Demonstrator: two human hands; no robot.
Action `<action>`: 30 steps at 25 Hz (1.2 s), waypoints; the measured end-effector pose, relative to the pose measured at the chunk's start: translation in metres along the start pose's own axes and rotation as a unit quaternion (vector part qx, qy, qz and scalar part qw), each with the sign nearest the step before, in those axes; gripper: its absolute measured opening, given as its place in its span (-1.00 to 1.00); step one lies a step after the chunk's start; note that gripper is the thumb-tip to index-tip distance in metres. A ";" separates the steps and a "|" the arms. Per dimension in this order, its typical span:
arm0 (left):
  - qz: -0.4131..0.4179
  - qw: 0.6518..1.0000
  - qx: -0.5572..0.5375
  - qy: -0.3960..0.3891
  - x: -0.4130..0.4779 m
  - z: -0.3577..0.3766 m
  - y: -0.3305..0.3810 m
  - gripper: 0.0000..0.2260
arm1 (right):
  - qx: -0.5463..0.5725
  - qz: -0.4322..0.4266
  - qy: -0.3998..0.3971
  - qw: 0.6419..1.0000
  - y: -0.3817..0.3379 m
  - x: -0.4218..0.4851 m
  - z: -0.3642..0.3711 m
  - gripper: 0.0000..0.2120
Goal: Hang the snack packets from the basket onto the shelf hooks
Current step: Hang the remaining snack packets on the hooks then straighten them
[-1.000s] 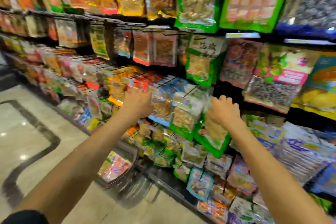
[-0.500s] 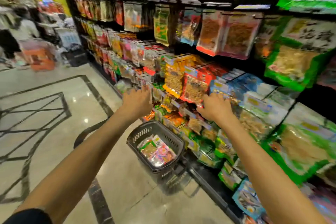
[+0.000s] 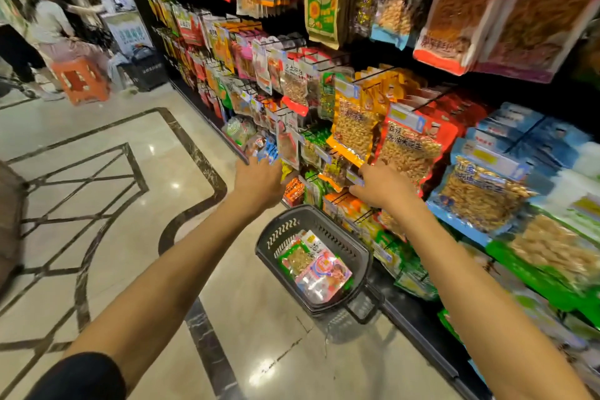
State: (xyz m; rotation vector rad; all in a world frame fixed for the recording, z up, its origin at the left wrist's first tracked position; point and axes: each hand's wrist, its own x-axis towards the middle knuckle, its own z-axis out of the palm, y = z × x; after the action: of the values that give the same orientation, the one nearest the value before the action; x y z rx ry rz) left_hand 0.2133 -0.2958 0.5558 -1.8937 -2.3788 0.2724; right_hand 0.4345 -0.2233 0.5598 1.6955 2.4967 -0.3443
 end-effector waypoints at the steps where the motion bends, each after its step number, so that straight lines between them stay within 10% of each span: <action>1: 0.006 1.000 0.008 0.000 0.011 0.011 -0.004 -0.56 | -0.003 0.002 -0.012 1.000 -0.003 0.011 0.006 -0.60; 30: 0.302 0.899 0.043 -0.313 0.293 0.370 -0.041 -0.68 | 0.156 0.319 -0.288 0.889 -0.072 0.220 0.346 -0.63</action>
State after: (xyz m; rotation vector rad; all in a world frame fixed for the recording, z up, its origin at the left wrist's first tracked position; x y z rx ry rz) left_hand 0.0412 -0.0500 0.1891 -2.7669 -1.8988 1.1666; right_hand 0.2718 -0.1340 0.1874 2.0139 1.4287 -1.0234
